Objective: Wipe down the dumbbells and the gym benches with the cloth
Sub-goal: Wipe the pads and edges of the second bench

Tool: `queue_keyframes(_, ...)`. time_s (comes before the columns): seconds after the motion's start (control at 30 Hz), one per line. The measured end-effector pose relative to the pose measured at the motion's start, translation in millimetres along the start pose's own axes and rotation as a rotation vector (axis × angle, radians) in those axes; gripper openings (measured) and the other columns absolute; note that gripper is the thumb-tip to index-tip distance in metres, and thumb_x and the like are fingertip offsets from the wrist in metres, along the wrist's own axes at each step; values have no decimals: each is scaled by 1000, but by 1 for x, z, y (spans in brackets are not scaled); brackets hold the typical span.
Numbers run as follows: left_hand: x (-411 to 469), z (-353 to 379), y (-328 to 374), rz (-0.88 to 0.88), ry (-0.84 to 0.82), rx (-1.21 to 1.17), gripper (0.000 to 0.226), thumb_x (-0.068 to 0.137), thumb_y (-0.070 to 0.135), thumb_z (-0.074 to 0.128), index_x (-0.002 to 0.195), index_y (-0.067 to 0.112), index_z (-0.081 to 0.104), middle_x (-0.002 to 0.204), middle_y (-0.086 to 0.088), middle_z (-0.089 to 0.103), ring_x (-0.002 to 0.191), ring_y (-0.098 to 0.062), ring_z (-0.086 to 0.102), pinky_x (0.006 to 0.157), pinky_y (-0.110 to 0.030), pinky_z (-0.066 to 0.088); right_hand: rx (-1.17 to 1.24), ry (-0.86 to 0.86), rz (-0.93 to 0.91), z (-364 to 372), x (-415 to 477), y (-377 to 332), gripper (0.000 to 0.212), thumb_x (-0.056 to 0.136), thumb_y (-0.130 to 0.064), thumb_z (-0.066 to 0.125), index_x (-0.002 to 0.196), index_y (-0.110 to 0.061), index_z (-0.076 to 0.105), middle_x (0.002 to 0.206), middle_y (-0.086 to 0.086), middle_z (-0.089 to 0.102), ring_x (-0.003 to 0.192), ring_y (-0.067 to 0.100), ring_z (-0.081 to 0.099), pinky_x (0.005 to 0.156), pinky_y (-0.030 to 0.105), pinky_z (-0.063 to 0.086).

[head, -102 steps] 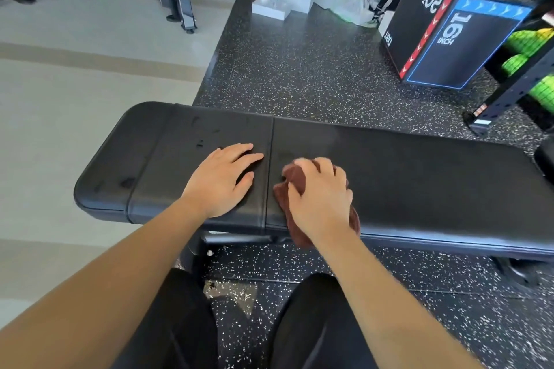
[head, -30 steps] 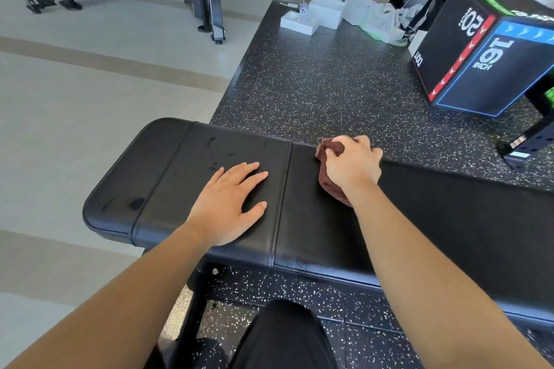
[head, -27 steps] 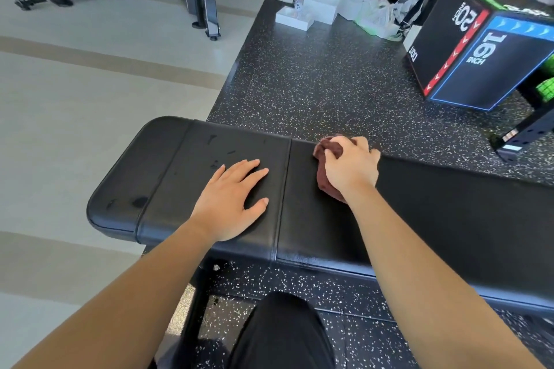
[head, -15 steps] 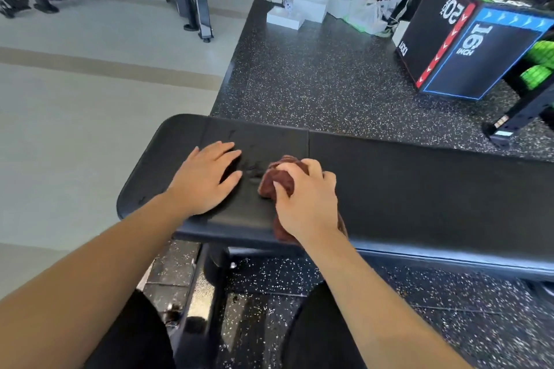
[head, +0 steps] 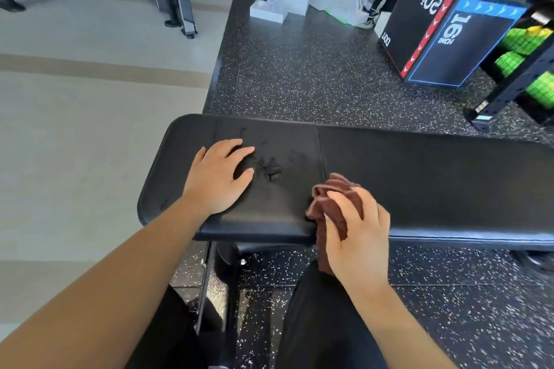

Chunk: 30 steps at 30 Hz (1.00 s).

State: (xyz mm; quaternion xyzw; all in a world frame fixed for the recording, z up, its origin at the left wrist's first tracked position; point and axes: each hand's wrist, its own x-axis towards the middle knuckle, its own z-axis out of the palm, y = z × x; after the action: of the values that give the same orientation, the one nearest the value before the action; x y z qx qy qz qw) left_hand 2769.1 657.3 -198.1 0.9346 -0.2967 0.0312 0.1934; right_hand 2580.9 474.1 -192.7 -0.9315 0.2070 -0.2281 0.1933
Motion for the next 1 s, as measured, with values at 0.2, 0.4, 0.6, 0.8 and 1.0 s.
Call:
queue_keyframes(0.2,1,2,-1,12,7,-1,46,92,43,43,137,33,41,146,7,36,137,-16,26,114,-48,14,-7,-37,-102,29,-14,-60,40,79,-24,64,118,-30,59,131,3,50,120,33,42,99,47,42)
queue_keyframes(0.4,-2,1,-5,14,-72,-7,47,95,42,35,142,33,33,154,8,24,144,-16,14,115,-43,7,-98,-173,-185,32,-8,-67,42,82,-32,56,123,-36,50,138,1,44,125,33,38,94,51,45)
queue_keyframes(0.6,-2,0,-3,1,-59,9,47,95,43,36,141,35,34,153,9,26,143,-15,15,116,-42,9,-63,-189,-41,28,34,-53,28,87,-33,54,114,-39,54,135,-4,41,118,31,35,88,48,46)
queue_keyframes(0.8,-4,-1,1,-11,-71,15,47,95,43,33,142,35,31,154,9,24,143,-14,13,116,-42,9,-18,-334,78,38,104,-67,27,93,-36,48,120,-35,54,138,-2,36,122,31,30,94,49,43)
queue_keyframes(1.0,-2,0,-1,-15,-47,4,47,93,44,37,140,38,34,152,12,27,142,-12,17,116,-40,11,-18,-290,-42,31,74,-53,23,90,-37,52,112,-41,53,135,-8,38,121,28,32,92,48,44)
